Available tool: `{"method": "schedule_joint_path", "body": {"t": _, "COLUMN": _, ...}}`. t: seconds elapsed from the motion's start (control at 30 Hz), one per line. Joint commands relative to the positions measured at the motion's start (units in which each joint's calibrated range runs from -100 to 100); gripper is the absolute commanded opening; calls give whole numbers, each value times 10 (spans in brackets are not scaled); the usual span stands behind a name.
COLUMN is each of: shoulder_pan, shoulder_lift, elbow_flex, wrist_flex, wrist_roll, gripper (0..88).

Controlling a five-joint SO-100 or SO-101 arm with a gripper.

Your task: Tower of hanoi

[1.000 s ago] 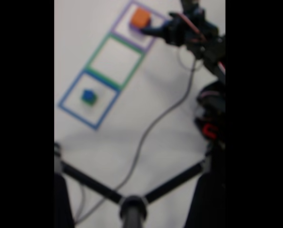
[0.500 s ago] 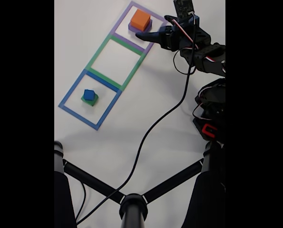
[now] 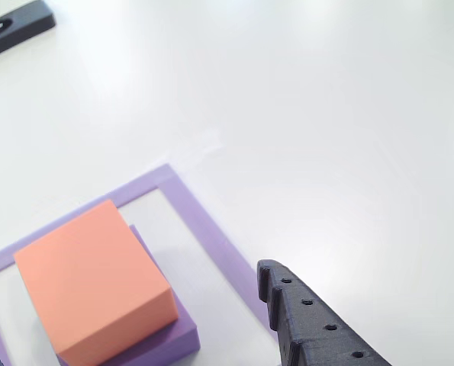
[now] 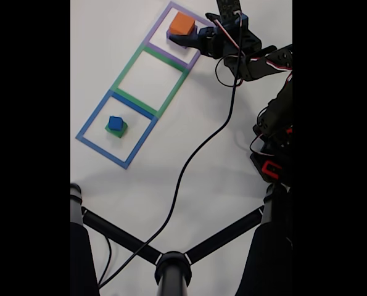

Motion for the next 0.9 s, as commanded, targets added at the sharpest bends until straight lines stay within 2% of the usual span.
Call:
{"method": "schedule_joint_path", "body": {"t": 0.0, "shoulder_pan": -15, "shoulder_lift": 11, "elbow_flex": -37, "wrist_flex": -29, "wrist_roll": 10, "gripper": 459}}
{"method": "schedule_joint_path", "body": {"t": 0.87, "shoulder_pan": -43, "shoulder_lift": 75, "elbow_flex": -61, "wrist_flex": -80, "wrist_roll": 10, "gripper": 432}}
